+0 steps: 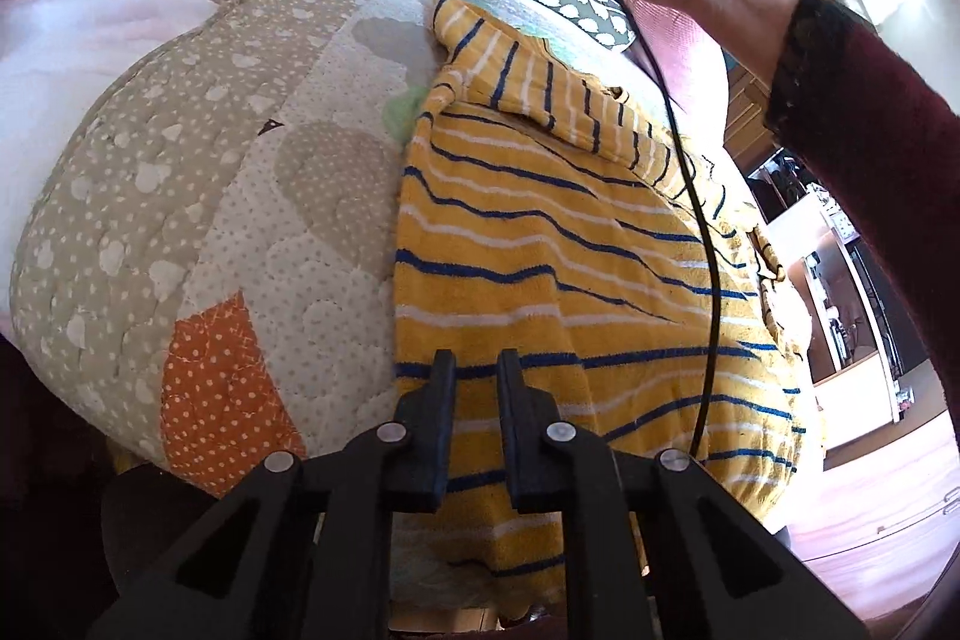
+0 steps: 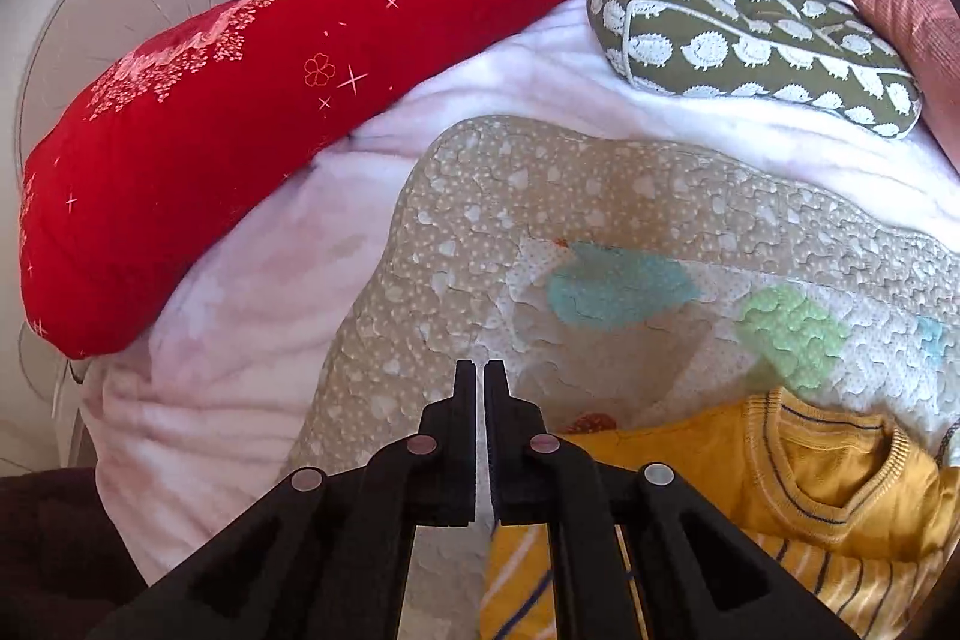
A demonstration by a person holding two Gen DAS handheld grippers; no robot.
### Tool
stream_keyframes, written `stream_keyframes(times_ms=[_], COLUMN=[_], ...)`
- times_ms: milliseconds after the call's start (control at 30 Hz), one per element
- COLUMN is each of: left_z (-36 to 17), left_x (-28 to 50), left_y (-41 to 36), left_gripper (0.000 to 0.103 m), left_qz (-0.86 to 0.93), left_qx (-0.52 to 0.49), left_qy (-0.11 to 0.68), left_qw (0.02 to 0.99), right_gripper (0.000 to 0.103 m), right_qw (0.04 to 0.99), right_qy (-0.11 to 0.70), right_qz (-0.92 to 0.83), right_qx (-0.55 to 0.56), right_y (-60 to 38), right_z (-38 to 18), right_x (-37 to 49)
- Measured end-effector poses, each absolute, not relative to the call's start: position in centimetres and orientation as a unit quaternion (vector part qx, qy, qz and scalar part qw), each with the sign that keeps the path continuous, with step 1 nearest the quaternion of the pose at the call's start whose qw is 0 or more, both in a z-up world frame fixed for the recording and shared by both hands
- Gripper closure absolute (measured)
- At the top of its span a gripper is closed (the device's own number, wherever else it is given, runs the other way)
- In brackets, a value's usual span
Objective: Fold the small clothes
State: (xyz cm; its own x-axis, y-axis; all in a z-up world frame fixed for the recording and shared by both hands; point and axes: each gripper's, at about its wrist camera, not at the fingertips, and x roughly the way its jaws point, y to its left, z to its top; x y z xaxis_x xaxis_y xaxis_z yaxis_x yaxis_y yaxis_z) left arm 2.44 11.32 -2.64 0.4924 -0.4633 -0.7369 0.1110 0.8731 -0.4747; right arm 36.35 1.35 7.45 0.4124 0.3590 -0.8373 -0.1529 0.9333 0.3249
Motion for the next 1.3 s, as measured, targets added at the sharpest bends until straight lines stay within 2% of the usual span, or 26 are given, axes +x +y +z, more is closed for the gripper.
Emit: stream_keyframes(times_ms=[67,133,200,233,333,467,600,700,767,867,900,933,967,1300], left_z=[-2.4,-2.1,-1.7,-1.5,-0.9,0.1,1.6,2.9,3.6,4.2,4.3,4.4,4.4,1.9], left_x=[2.1,1.5,0.8,0.5,-0.3,-0.6,-0.6,-0.8,-0.9,0.1,0.8,1.7,2.8,19.8], left_y=[11.6,11.6,11.4,11.4,10.9,9.8,8.4,7.1,6.3,5.6,5.6,5.5,5.6,5.1], left_gripper=[0.09,0.086,0.076,0.074,0.072,0.069,0.066,0.062,0.058,0.057,0.057,0.057,0.057,0.057], left_qz=[-0.168,-0.165,-0.16,-0.158,-0.153,-0.147,-0.139,-0.132,-0.129,-0.12,-0.116,-0.112,-0.108,-0.102], left_qx=[-0.193,-0.196,-0.196,-0.195,-0.188,-0.178,-0.169,-0.15,-0.135,-0.114,-0.108,-0.102,-0.099,-0.143], left_qy=[0.474,0.472,0.467,0.464,0.464,0.465,0.461,0.455,0.451,0.449,0.449,0.451,0.453,0.503], left_qw=[0.843,0.844,0.847,0.849,0.852,0.855,0.86,0.868,0.873,0.878,0.879,0.88,0.879,0.847], right_gripper=[0.095,0.081,0.072,0.068,0.065,0.065,0.065,0.065,0.065,0.065,0.067,0.085,0.095,0.096], right_qw=[0.846,0.855,0.864,0.87,0.881,0.868,0.846,0.844,0.849,0.844,0.838,0.835,0.835,0.839], right_qy=[0.502,0.491,0.479,0.473,0.462,0.468,0.465,0.458,0.459,0.477,0.486,0.492,0.492,0.478], right_qz=[0.147,0.131,0.111,0.091,0.021,-0.053,-0.05,-0.039,-0.046,-0.056,-0.053,-0.039,-0.027,-0.074], right_qx=[0.098,0.1,0.105,0.103,0.103,0.158,0.254,0.277,0.258,0.238,0.24,0.244,0.244,0.248], right_y=[-1.8,-6.3,-11.8,-14.8,-23.9,-33.8,-38.6,-38.8,-37.6,-36.4,-36.1,-35.7,-35.4,-38.0], right_z=[9.1,10.4,11.2,11.5,11.2,8.8,5.8,3.9,2.8,0.8,0.2,-0.1,-0.1,0.3], right_x=[33.5,29.8,25.4,23.0,15.4,8.1,5.2,5.8,7.7,11.1,12.2,13.0,13.5,10.1])
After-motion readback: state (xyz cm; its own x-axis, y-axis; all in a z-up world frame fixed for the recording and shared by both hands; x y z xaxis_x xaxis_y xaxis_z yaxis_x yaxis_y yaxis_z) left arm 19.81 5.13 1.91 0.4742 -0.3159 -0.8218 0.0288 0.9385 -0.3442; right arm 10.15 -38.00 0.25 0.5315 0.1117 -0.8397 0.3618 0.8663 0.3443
